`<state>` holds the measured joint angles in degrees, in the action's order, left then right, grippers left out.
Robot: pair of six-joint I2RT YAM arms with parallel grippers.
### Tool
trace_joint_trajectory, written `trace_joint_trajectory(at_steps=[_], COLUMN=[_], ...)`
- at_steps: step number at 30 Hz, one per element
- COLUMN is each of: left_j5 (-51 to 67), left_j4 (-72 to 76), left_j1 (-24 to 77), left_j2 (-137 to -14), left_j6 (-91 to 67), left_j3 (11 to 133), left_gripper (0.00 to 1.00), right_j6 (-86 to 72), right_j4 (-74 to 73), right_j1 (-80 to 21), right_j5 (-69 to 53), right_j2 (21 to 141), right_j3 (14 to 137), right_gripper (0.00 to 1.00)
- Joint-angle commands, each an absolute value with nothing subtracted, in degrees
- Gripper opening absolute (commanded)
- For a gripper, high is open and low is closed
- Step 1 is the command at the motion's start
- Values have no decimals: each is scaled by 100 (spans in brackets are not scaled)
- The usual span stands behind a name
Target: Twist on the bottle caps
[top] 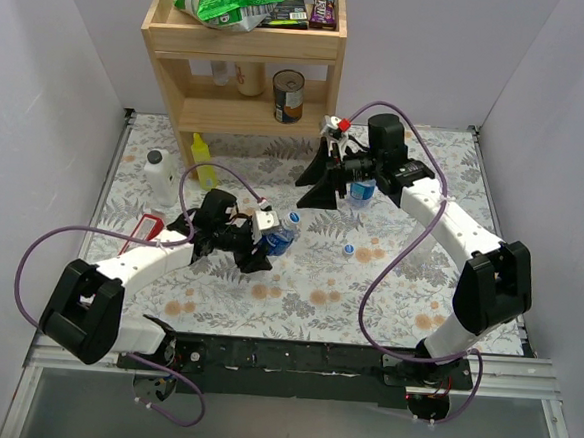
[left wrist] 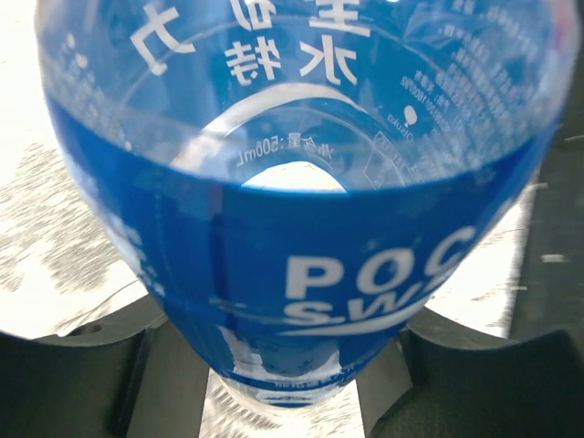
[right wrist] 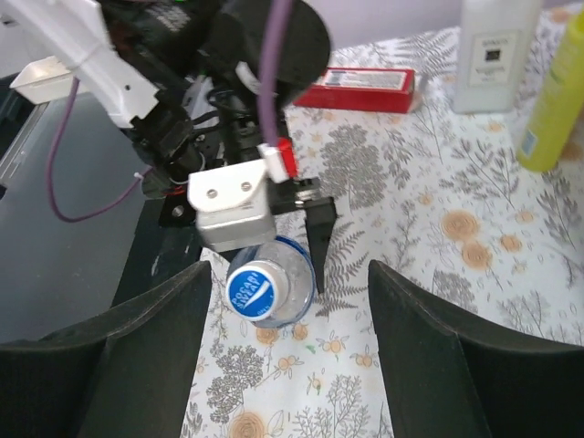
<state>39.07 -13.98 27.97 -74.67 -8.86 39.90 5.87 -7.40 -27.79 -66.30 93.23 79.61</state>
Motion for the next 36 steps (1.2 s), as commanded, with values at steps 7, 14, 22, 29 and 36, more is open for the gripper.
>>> trace_joint_trajectory(at_steps=[7,14,22,29,36], left_j5=[5774,5818,5810,5801,5801], left_j4=[-1714,-1775,-1749,-1740,-1644], left_j1=[2461,2452,2452,2443,2443], left_j2=[-7787,-7769,-7857,-7884,-7875], left_j6=[-1231,-1029,-1011,-976,-1072], left_j3=[4535,4623,4676,4702,4667], left_gripper=[0,0,0,0,0], right_j6=[967,213,-1167,-1617,-1749], right_j4=[9,1069,2661,3182,3480], right_j1=[-2970,-3032,-3076,-3103,-3111], right_j5=[-7523,-7339,-7374,-7356,-7374], right_j2=[9141,9149,9342,9448,9439], right_j3=[7778,7278,6953,6829,6662], right_gripper=[76,74,59,50,60])
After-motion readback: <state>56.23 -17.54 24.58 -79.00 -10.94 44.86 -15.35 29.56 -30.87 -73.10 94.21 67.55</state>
